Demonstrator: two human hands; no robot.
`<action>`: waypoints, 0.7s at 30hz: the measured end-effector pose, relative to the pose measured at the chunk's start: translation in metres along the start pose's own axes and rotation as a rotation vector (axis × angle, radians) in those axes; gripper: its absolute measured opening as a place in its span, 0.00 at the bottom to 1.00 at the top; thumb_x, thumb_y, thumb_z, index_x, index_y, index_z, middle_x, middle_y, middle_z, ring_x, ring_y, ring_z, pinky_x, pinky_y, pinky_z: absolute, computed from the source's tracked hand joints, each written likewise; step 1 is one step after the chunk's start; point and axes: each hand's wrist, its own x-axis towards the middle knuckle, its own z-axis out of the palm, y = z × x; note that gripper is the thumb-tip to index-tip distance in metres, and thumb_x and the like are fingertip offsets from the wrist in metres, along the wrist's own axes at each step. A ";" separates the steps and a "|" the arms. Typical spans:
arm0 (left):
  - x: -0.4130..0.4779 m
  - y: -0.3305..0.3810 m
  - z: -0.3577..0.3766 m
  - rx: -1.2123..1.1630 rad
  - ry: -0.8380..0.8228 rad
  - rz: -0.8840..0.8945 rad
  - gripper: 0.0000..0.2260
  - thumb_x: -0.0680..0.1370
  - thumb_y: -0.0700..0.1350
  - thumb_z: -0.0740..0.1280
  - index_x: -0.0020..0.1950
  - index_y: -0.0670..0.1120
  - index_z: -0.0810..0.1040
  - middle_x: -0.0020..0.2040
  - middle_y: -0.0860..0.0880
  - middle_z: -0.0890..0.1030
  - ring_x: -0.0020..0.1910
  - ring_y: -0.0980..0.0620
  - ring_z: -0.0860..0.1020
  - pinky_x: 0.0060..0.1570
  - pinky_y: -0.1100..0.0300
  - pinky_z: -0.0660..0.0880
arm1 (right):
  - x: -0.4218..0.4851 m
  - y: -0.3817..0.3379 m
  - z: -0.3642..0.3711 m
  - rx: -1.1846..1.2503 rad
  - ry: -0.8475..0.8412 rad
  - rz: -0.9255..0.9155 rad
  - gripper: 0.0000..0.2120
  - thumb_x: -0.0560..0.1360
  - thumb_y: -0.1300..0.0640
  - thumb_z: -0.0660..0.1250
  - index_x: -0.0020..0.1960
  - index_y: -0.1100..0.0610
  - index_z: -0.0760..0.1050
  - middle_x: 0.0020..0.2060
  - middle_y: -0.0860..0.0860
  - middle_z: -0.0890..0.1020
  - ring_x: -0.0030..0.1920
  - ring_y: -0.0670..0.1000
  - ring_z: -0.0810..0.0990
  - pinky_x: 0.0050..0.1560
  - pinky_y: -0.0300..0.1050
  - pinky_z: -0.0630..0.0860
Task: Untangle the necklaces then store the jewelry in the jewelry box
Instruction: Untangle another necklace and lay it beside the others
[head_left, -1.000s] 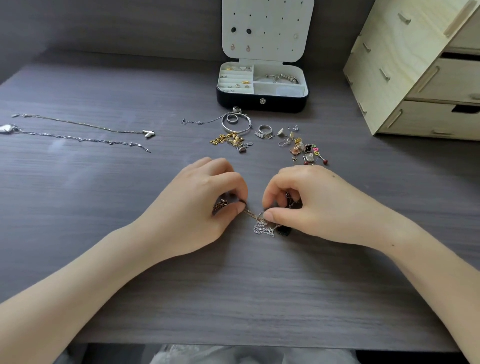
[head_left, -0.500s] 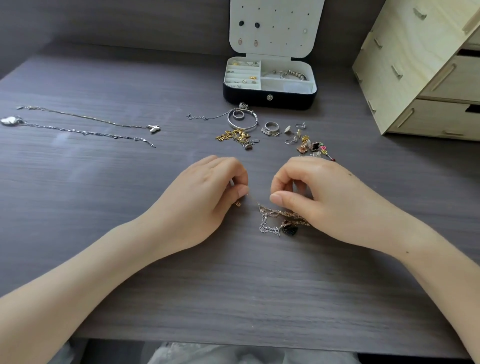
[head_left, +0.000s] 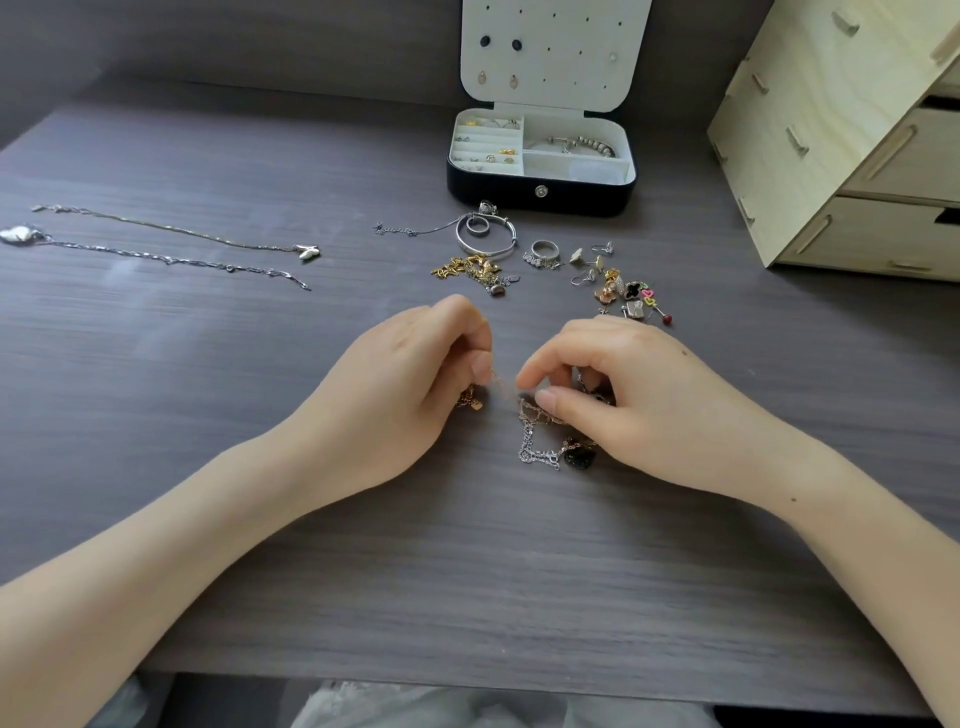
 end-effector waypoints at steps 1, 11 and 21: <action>0.001 0.000 0.000 0.040 0.032 0.005 0.04 0.77 0.45 0.59 0.46 0.45 0.71 0.37 0.59 0.74 0.39 0.59 0.68 0.40 0.71 0.65 | 0.000 0.000 -0.002 0.002 0.007 0.008 0.04 0.73 0.51 0.66 0.46 0.48 0.78 0.35 0.42 0.75 0.40 0.42 0.70 0.44 0.31 0.63; 0.001 0.009 0.000 0.299 0.146 0.145 0.07 0.75 0.45 0.64 0.43 0.43 0.78 0.41 0.47 0.77 0.39 0.45 0.72 0.41 0.58 0.65 | -0.001 -0.002 -0.002 -0.102 -0.018 0.043 0.05 0.73 0.52 0.68 0.39 0.47 0.74 0.35 0.42 0.74 0.39 0.43 0.70 0.44 0.29 0.63; -0.002 0.026 0.015 0.113 0.036 -0.123 0.11 0.65 0.59 0.68 0.34 0.54 0.71 0.35 0.56 0.72 0.36 0.56 0.70 0.37 0.72 0.63 | -0.001 -0.003 -0.001 0.004 0.074 0.004 0.03 0.74 0.52 0.63 0.42 0.49 0.70 0.36 0.41 0.74 0.40 0.43 0.69 0.45 0.35 0.65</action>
